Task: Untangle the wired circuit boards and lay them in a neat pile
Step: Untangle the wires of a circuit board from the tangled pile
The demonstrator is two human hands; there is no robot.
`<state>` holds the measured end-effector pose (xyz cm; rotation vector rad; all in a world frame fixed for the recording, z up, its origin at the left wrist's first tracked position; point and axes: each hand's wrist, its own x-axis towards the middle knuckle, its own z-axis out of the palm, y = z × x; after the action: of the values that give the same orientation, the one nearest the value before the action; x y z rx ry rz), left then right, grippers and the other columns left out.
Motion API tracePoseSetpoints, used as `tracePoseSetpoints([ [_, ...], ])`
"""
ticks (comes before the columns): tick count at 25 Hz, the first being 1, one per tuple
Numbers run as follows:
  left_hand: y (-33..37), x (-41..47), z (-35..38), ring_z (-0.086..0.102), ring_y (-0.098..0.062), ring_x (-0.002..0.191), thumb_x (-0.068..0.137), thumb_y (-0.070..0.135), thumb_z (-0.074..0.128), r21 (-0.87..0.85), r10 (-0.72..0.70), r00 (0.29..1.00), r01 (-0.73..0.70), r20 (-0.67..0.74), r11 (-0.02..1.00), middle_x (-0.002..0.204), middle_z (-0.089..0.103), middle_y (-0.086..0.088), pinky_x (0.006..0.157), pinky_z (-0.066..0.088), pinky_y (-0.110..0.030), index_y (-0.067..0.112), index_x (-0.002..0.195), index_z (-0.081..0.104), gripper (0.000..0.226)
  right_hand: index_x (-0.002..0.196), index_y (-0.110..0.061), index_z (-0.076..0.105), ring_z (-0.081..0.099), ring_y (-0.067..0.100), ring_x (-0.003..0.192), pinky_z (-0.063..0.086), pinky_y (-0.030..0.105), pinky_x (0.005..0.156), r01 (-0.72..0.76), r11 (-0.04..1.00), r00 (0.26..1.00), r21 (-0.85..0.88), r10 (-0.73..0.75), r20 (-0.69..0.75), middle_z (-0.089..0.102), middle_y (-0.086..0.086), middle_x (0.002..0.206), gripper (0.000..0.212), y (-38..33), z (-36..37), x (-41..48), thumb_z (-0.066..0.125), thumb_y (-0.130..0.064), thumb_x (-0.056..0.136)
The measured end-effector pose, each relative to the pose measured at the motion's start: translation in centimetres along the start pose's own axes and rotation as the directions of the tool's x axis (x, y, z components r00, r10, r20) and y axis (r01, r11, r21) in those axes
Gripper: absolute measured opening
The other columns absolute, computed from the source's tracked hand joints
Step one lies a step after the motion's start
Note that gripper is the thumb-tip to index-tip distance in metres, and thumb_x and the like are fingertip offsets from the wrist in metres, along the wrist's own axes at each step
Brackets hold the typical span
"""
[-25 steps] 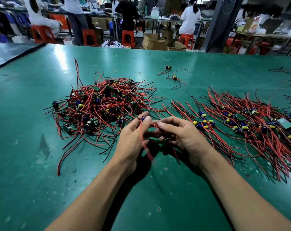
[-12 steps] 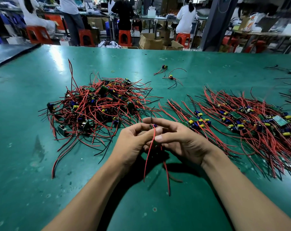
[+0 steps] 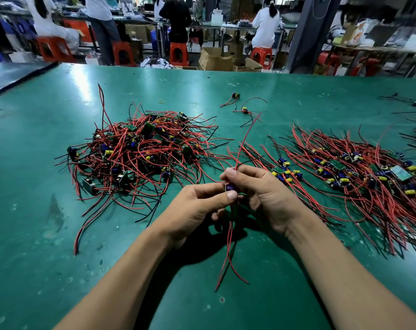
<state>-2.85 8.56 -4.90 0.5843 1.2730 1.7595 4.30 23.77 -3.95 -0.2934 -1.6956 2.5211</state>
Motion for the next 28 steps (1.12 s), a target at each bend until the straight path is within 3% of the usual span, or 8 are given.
tracePoseSetpoints([
  [3, 0.37, -0.17, -0.18, 0.040, -0.012, 0.063, 0.083, 0.017, 0.067, -0.038, -0.070, 0.993, 0.074, 0.092, 0.997, 0.081, 0.055, -0.009, 0.060, 0.037, -0.021, 0.001, 0.109, 0.071, 0.031, 0.085, -0.012, 0.074, 0.065, 0.022, 0.060, 0.057, 0.037, 0.057, 0.012, 0.998, 1.000, 0.067, -0.011, -0.017, 0.066, 0.007, 0.073, 0.030, 0.03, 0.05, 0.07, 0.092, -0.028, 0.067],
  [6, 0.40, 0.03, -0.22, 0.044, -0.010, 0.064, 0.083, 0.017, 0.065, 0.006, -0.045, 0.996, 0.045, 0.071, 0.999, 0.089, 0.069, -0.010, 0.061, 0.035, -0.019, 0.004, 0.110, 0.071, 0.030, 0.079, -0.017, 0.075, 0.061, 0.014, 0.057, 0.051, 0.025, 0.051, 0.039, 0.999, 0.997, -0.007, -0.039, -0.064, 0.065, 0.003, 0.068, 0.030, -0.01, -0.07, 0.20, 0.092, -0.037, 0.064],
  [10, 0.18, 0.39, -0.13, 0.050, -0.010, 0.060, 0.079, 0.014, 0.068, -0.018, -0.024, 1.000, 0.024, 0.020, 1.000, 0.093, 0.071, -0.018, 0.060, 0.040, -0.019, 0.005, 0.112, 0.070, 0.035, 0.080, -0.011, 0.074, 0.066, 0.020, 0.056, 0.057, 0.034, 0.051, 0.058, 0.995, 0.997, 0.083, -0.054, -0.052, 0.065, 0.008, 0.070, 0.021, -0.24, -0.10, 0.04, 0.081, -0.030, 0.077],
  [14, 0.11, 0.26, -0.19, 0.058, -0.016, 0.067, 0.078, 0.009, 0.072, -0.082, 0.002, 1.000, -0.002, 0.009, 0.997, 0.088, 0.067, -0.014, 0.064, 0.046, -0.023, -0.009, 0.109, 0.065, 0.037, 0.079, -0.013, 0.072, 0.065, 0.027, 0.061, 0.059, 0.052, 0.063, 0.024, 1.000, 0.998, 0.003, -0.024, -0.055, 0.064, 0.013, 0.072, 0.027, -0.23, -0.13, -0.02, 0.087, -0.034, 0.070],
  [17, 0.10, 0.21, 0.10, 0.062, -0.022, 0.073, 0.081, 0.020, 0.069, -0.026, 0.026, 0.997, -0.028, -0.074, 0.999, 0.090, 0.069, -0.019, 0.067, 0.047, -0.026, -0.007, 0.101, 0.069, 0.033, 0.074, -0.016, 0.075, 0.065, 0.021, 0.063, 0.055, 0.043, 0.071, 0.053, 0.998, 0.996, -0.046, -0.056, -0.065, 0.068, 0.007, 0.071, 0.025, -0.04, -0.07, 0.11, 0.086, -0.036, 0.064],
  [19, 0.09, 0.25, 0.25, 0.063, -0.023, 0.070, 0.079, 0.017, 0.069, -0.016, 0.038, 0.989, -0.041, -0.145, 0.999, 0.084, 0.070, -0.019, 0.062, 0.048, -0.025, 0.002, 0.087, 0.073, 0.018, 0.074, -0.016, 0.076, 0.064, 0.019, 0.066, 0.049, 0.040, 0.075, 0.061, 0.995, 0.995, -0.075, -0.067, -0.076, 0.069, 0.006, 0.073, 0.026, 0.13, -0.02, 0.17, 0.087, -0.038, 0.063],
  [25, 0.04, 0.08, 0.40, 0.060, -0.019, 0.066, 0.070, 0.017, 0.074, 0.033, 0.046, 0.988, -0.042, -0.150, 0.999, 0.078, 0.069, -0.011, 0.062, 0.049, -0.022, 0.007, 0.078, 0.075, 0.013, 0.071, -0.013, 0.068, 0.062, 0.019, 0.059, 0.057, 0.035, 0.060, 0.069, 0.994, 0.997, -0.079, -0.071, -0.020, 0.065, 0.009, 0.070, 0.032, 0.28, 0.02, 0.00, 0.091, -0.034, 0.065],
  [28, 0.01, 0.13, 0.33, 0.059, -0.022, 0.068, 0.069, 0.020, 0.073, 0.001, 0.042, 0.985, -0.043, -0.167, 0.999, 0.082, 0.065, -0.016, 0.063, 0.046, -0.026, 0.005, 0.082, 0.074, 0.020, 0.080, -0.013, 0.074, 0.062, 0.018, 0.068, 0.052, 0.040, 0.076, 0.074, 0.990, 0.997, -0.116, -0.076, -0.011, 0.069, 0.007, 0.078, 0.026, 0.19, -0.21, -0.03, 0.089, -0.031, 0.068],
])
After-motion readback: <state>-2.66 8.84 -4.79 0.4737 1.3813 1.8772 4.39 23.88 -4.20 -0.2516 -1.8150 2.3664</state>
